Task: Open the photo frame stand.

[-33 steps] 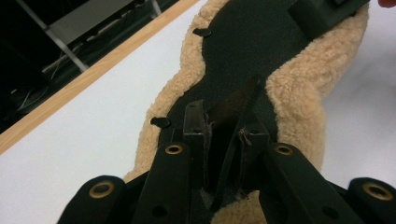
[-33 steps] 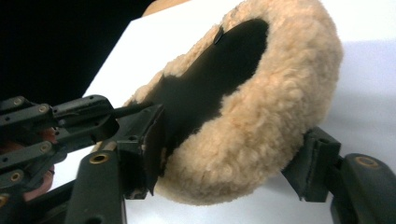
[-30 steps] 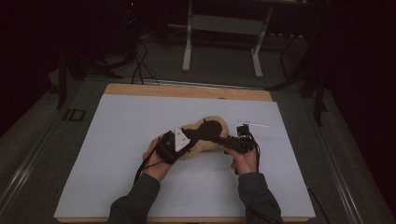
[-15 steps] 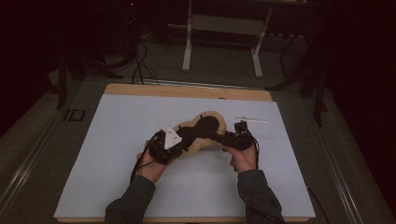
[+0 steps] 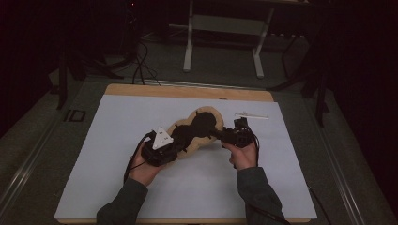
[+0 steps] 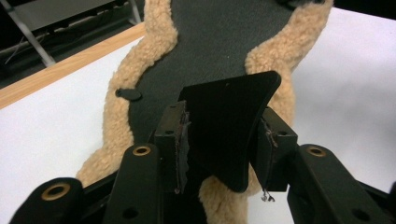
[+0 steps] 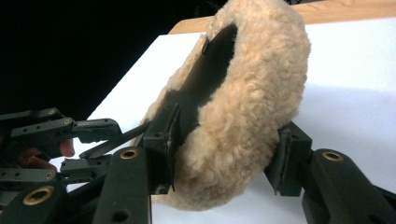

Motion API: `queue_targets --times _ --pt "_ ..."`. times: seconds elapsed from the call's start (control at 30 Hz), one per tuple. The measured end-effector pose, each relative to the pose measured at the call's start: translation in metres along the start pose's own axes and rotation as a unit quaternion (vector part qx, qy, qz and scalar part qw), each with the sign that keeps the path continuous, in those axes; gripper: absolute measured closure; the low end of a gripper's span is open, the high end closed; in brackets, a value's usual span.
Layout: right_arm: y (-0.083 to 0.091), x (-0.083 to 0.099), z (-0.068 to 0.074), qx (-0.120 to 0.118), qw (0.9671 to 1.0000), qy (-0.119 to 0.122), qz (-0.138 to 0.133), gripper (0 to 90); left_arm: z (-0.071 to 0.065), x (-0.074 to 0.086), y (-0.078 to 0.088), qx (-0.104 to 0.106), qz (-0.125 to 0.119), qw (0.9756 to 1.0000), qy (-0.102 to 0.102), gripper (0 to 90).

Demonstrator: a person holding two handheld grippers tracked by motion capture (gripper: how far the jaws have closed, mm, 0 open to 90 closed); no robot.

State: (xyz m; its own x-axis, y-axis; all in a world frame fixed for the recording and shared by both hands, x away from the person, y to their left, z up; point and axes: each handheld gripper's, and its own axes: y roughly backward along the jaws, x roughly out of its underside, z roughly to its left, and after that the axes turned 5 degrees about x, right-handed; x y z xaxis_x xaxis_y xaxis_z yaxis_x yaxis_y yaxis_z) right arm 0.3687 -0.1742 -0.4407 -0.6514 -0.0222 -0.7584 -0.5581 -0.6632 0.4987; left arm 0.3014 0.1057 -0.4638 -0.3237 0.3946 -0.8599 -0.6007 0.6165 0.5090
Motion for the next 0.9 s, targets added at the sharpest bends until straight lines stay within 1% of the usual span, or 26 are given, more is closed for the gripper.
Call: queue_targets --times 0.03,0.07,0.13,0.27,0.3,0.43,0.53,0.67,0.7,0.73,0.77,0.8,0.83,0.9 --pt "0.0 0.0 0.0 0.0 1.0 0.0 0.0 51.5 0.0 0.0 0.0 0.0 0.0 1.0 0.0 58.3" --pt "0.0 -0.003 0.003 0.001 1.0 0.008 0.001 51.6 0.001 0.001 0.002 -0.001 0.0 1.0 0.002 57.5" --pt "0.0 -0.005 0.006 0.001 0.9999 0.012 0.002 51.7 0.005 0.004 0.008 -0.002 0.001 1.0 0.006 55.9" --pt "0.0 -0.009 0.009 0.0 0.9998 0.018 0.003 52.1 0.007 0.008 0.014 0.0 0.005 1.0 0.005 54.3" --pt "0.0 -0.011 0.011 0.0 0.9997 0.024 0.005 52.1 0.008 0.01 0.018 0.0 0.009 1.0 0.001 54.3" --pt "-0.001 -0.013 0.012 0.001 0.9995 0.029 0.009 52.1 0.01 0.014 0.024 0.004 0.011 0.9999 0.0 53.6" --pt "-0.001 -0.016 0.014 0.001 0.9994 0.033 0.013 52.2 0.013 0.02 0.03 0.005 0.019 0.9998 -0.007 52.6" --pt "-0.002 -0.021 0.019 0.003 0.9988 0.045 0.018 52.2 0.02 0.025 0.036 -0.001 0.021 0.9998 0.002 52.3" --pt "-0.002 -0.021 0.019 0.003 0.9988 0.045 0.018 52.2 0.02 0.025 0.036 -0.001 0.021 0.9998 0.002 52.3" --pt "-0.002 -0.022 0.02 0.004 0.9987 0.049 0.017 52.2 0.024 0.027 0.04 -0.006 0.02 0.9998 0.008 52.3" --pt "-0.004 -0.026 0.023 0.003 0.9982 0.057 0.021 52.2 0.027 0.029 0.042 -0.01 0.018 0.9997 0.013 52.3" --pt "-0.004 -0.026 0.023 0.003 0.9982 0.057 0.021 52.2 0.027 0.029 0.042 -0.01 0.018 0.9997 0.013 52.3" --pt "-0.005 -0.029 0.025 0.004 0.9977 0.064 0.024 52.2 0.029 0.029 0.043 -0.012 0.017 0.9997 0.014 52.3" --pt "-0.005 -0.029 0.025 0.004 0.9977 0.064 0.024 52.2 0.031 0.03 0.044 -0.013 0.017 0.9997 0.015 52.3"
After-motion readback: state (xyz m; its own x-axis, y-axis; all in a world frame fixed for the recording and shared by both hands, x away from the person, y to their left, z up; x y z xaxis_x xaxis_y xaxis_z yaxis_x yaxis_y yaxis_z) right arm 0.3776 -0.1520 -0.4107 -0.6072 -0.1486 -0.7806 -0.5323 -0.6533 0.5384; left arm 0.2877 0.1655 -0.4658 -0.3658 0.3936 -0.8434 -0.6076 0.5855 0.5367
